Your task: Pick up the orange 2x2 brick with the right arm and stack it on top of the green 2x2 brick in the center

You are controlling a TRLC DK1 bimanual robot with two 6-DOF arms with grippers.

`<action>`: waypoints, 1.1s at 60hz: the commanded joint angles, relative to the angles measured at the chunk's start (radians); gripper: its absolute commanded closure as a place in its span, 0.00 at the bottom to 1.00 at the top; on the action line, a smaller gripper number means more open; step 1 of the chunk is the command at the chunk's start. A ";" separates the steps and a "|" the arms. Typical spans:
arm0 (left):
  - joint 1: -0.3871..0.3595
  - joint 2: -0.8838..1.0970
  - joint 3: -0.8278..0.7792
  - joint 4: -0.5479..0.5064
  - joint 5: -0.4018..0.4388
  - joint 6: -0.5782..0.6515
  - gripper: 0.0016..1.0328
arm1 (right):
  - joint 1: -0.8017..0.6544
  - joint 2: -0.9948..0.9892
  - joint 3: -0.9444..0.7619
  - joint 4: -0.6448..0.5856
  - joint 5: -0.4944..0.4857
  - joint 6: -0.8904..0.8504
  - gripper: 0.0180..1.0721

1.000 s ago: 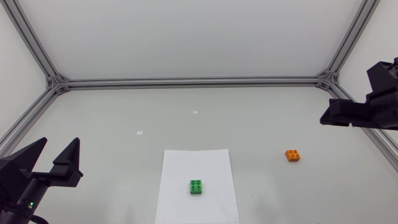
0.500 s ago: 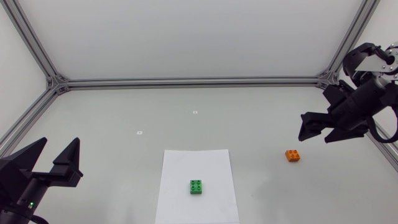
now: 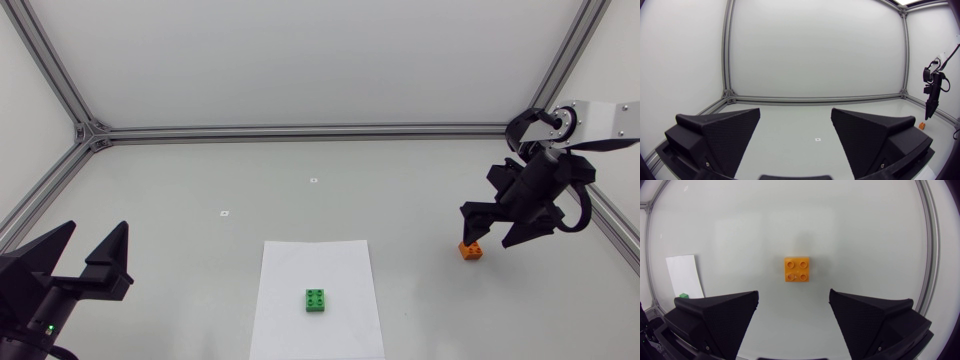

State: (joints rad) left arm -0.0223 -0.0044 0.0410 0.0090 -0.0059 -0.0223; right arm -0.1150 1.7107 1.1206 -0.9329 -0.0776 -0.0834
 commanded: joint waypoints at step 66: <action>0.004 -0.008 -0.041 -0.015 0.004 0.013 0.04 | 0.020 0.147 -0.004 0.129 0.048 -0.004 0.22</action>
State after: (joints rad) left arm -0.0223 -0.0044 0.0410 0.0086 -0.0055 -0.0223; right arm -0.0982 1.8278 1.1206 -0.8066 -0.0360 -0.0834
